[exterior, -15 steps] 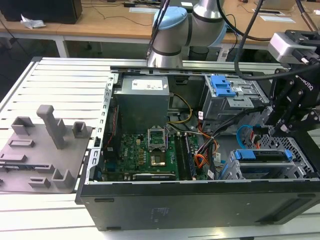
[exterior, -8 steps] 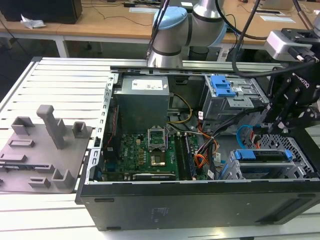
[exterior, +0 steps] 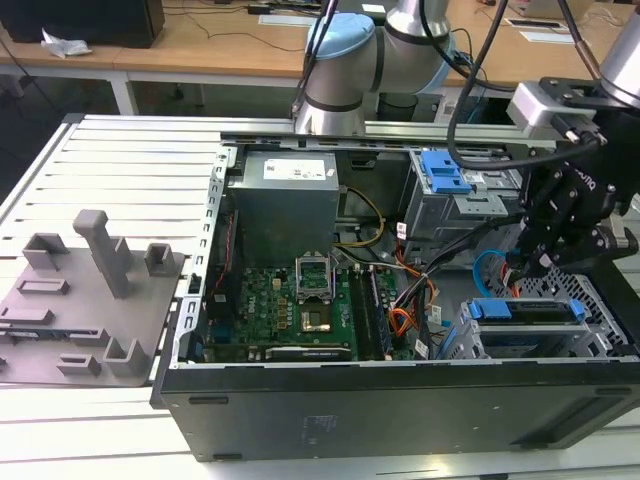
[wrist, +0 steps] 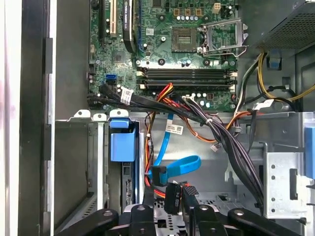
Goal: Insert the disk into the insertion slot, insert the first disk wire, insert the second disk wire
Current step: 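Insert the first disk wire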
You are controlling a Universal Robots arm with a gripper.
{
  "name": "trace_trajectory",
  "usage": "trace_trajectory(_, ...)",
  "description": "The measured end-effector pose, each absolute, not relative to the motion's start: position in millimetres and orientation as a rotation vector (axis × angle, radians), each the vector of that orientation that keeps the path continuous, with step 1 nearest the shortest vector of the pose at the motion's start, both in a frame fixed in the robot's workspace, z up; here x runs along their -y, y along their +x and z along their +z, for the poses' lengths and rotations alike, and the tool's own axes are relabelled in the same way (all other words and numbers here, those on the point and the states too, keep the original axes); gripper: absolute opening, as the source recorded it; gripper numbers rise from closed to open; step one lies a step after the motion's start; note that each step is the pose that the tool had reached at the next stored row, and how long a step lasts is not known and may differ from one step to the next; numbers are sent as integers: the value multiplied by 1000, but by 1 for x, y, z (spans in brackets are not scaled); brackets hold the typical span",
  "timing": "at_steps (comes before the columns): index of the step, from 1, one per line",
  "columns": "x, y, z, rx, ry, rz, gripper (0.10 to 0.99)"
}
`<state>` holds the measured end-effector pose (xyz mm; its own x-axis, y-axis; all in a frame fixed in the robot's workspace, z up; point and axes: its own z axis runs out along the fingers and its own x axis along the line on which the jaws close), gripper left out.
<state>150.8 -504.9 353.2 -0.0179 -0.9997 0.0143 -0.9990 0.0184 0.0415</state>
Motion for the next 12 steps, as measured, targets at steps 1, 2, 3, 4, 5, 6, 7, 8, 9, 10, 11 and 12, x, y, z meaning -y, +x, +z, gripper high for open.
trace_trajectory(1,505,151,353,2213,2173,-29,361)
trace_trajectory(2,505,151,353,2213,2173,-29,361)
trace_trajectory(3,505,151,353,2213,2173,-29,361)
trace_trajectory(4,505,151,353,2213,2173,-29,349)
trace_trajectory(5,505,151,353,2213,2173,-29,349)
trace_trajectory(6,505,151,353,2213,2173,-29,282)
trace_trajectory(7,505,151,353,2213,2173,-29,220)
trace_trajectory(8,505,151,353,2213,2173,-29,176)
trace_trajectory(9,505,151,353,2213,2173,-29,176)
trace_trajectory(10,505,151,353,2213,2173,-29,176)
trace_trajectory(11,505,151,353,2213,2173,-29,176)
trace_trajectory(12,505,151,353,2213,2173,-29,176)
